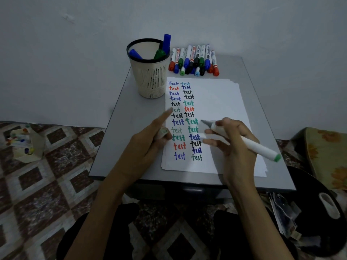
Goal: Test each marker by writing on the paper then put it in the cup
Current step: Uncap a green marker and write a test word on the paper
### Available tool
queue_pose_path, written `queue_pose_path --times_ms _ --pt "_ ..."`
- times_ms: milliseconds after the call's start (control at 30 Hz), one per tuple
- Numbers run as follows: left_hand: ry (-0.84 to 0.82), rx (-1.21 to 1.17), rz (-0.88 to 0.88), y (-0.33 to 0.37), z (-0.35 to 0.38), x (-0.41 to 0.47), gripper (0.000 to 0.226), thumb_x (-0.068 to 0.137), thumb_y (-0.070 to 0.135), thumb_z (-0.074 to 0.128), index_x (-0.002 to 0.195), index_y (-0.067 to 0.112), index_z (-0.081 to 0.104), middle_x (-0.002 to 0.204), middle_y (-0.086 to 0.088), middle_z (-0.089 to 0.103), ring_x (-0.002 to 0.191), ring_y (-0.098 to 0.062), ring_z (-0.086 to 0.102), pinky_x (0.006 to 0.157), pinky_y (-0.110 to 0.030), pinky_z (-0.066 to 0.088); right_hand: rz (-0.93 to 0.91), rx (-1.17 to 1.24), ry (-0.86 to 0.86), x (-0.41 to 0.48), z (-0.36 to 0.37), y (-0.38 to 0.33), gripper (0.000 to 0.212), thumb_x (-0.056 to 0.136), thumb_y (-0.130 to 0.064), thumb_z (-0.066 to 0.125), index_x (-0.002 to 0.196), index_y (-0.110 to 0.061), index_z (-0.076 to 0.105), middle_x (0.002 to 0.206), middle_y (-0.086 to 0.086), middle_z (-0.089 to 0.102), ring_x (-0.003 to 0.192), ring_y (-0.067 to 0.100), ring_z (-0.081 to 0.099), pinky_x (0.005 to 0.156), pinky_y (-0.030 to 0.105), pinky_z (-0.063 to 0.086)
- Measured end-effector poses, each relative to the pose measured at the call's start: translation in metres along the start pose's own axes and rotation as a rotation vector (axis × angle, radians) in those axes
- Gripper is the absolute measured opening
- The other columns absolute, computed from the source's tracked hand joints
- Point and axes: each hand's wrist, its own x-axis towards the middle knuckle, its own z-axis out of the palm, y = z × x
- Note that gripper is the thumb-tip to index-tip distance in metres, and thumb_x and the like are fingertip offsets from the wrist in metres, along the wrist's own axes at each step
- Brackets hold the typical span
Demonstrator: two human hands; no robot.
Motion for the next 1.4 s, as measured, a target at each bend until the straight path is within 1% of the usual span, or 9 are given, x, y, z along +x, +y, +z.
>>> queue_pose_path --times_ms 67,133,233,500,733,1033,1133,1267,1400 --pt "0.011 -0.115 -0.074 0.003 0.0 0.0 0.054 0.092 0.004 0.055 0.141 0.01 0.032 0.105 0.01 0.068 0.098 -0.003 0.064 0.082 -0.014 0.049 0.019 0.013 -0.033 -0.001 0.004 -0.003 0.021 0.091 -0.015 0.059 0.075 -0.002 0.058 0.062 0.014 0.063 0.05 0.025 0.059 0.043 0.025 0.045" --pt "0.021 -0.167 -0.12 0.004 0.0 -0.001 0.039 0.087 0.004 0.062 0.124 0.005 0.048 0.105 0.025 0.066 0.1 0.003 0.062 0.079 -0.01 0.048 -0.006 -0.023 -0.048 -0.004 0.009 -0.005 0.026 0.091 -0.012 0.059 0.068 -0.005 0.049 0.051 0.012 0.054 0.038 0.02 0.048 0.039 0.021 0.034" --pt "0.035 -0.159 -0.096 0.004 0.0 -0.003 0.023 0.083 0.008 0.067 0.105 0.009 0.06 0.107 0.017 0.067 0.105 0.001 0.061 0.081 -0.012 0.049 -0.03 -0.042 -0.054 -0.006 0.016 -0.006 0.032 0.088 -0.006 0.062 0.064 -0.009 0.042 0.054 0.017 0.047 0.036 0.018 0.039 0.039 0.021 0.029" --pt "0.062 -0.081 0.054 0.004 -0.003 -0.002 0.027 0.08 0.01 0.069 0.106 0.005 0.068 0.102 0.003 0.067 0.095 -0.006 0.062 0.082 -0.017 0.047 0.01 -0.029 -0.12 -0.007 0.025 0.0 0.034 0.087 -0.001 0.062 0.062 -0.012 0.041 0.05 0.012 0.053 0.035 0.017 0.044 0.036 0.021 0.029" --pt "0.141 -0.159 0.057 0.011 -0.005 -0.008 0.027 0.074 0.012 0.077 0.099 0.008 0.069 0.097 0.012 0.069 0.091 -0.004 0.067 0.08 -0.017 0.052 0.102 0.053 -0.162 -0.015 0.039 0.001 0.037 0.086 0.009 0.056 0.061 -0.008 0.036 0.049 0.009 0.044 0.034 0.016 0.038 0.038 0.015 0.03" --pt "0.271 0.144 0.284 0.03 -0.003 0.002 0.021 0.074 0.004 0.077 0.093 -0.002 0.072 0.092 -0.009 0.07 0.09 -0.01 0.066 0.083 -0.018 0.051 0.091 0.274 -0.055 -0.015 0.055 -0.004 0.04 0.086 0.014 0.049 0.06 -0.013 0.033 0.046 -0.002 0.04 0.037 0.012 0.032 0.037 0.019 0.028" --pt "0.207 0.179 0.319 0.034 -0.014 0.008 0.021 0.075 0.005 0.076 0.094 -0.002 0.071 0.092 -0.008 0.07 0.088 -0.008 0.064 0.082 -0.016 0.049 0.161 0.266 -0.091 -0.013 0.058 -0.006 0.038 0.087 0.005 0.053 0.06 -0.015 0.035 0.047 -0.001 0.04 0.038 0.012 0.034 0.037 0.02 0.027" --pt "0.078 0.18 0.304 0.04 -0.046 0.033 0.025 0.081 0.019 0.07 0.104 0.01 0.066 0.101 0.003 0.066 0.093 0.002 0.062 0.079 -0.012 0.049 0.259 0.198 -0.201 -0.001 0.06 -0.013 0.025 0.082 -0.032 0.062 0.074 -0.014 0.046 0.056 -0.001 0.05 0.042 0.011 0.044 0.038 0.02 0.031" --pt "0.328 -0.018 0.181 0.045 -0.085 0.067 0.025 0.083 0.031 0.068 0.105 0.022 0.061 0.102 0.002 0.066 0.09 -0.011 0.067 0.077 -0.026 0.055 0.335 0.16 -0.165 0.006 0.05 -0.008 0.04 0.077 -0.053 0.057 0.09 -0.015 0.053 0.075 0.001 0.059 0.053 0.015 0.053 0.045 0.022 0.036"
